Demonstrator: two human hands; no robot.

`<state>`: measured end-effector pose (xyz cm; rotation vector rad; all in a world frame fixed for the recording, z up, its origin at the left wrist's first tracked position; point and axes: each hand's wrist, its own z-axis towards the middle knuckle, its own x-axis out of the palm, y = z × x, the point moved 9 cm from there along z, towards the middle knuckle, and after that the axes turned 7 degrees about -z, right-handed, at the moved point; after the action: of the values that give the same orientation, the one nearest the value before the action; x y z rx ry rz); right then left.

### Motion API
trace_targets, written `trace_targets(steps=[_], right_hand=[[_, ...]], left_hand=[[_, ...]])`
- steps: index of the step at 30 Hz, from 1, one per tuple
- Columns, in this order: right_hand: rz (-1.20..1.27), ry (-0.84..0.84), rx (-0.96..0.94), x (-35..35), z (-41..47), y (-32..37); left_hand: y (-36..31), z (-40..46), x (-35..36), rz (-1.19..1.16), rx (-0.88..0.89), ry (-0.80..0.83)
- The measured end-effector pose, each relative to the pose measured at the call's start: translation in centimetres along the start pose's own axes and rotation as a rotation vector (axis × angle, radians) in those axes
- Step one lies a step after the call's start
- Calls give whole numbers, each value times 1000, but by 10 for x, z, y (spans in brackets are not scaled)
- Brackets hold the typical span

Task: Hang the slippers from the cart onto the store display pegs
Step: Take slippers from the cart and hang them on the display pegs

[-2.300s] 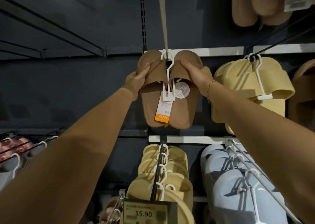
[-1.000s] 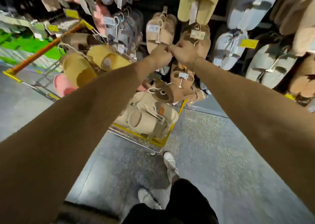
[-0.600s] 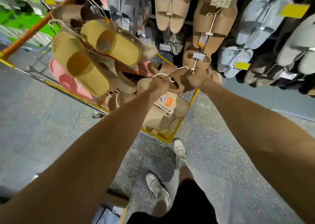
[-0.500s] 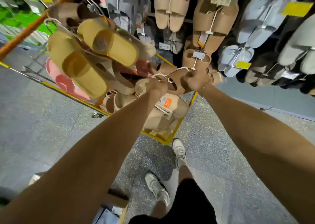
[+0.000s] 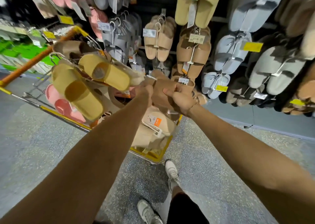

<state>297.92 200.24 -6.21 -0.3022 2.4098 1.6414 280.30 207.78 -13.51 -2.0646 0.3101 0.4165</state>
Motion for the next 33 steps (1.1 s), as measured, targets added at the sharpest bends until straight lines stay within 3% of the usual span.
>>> trace_targets(steps=[3, 5, 6, 7, 10, 12, 14, 19, 29, 33], right_hand=[[-303, 332, 39, -4, -31, 32], [-464, 518, 117, -21, -53, 49], [-495, 508, 163, -38, -57, 56], [-476, 430, 187, -57, -62, 68], [-299, -16, 137, -129, -62, 89], [-136, -191, 77, -162, -64, 87], [15, -178, -35, -169, -71, 91], [356, 112, -226, -136, -117, 126], [327, -305, -500, -224, -143, 269], [300, -395, -592, -268, -140, 334]], left_hand=[[-45, -32, -17, -370, 18, 39], [-95, -78, -31, -394, 163, 80], [-116, -94, -38, -387, 227, 90], [-135, -104, -43, -371, 276, 100], [-186, -146, -55, -352, 376, 212], [-210, -170, -63, -343, 408, 302], [-233, -189, -70, -354, 462, 368], [-275, -223, -86, -374, 537, 483], [-409, -259, -129, -422, 740, 358], [-470, -264, -139, -579, 786, 236]])
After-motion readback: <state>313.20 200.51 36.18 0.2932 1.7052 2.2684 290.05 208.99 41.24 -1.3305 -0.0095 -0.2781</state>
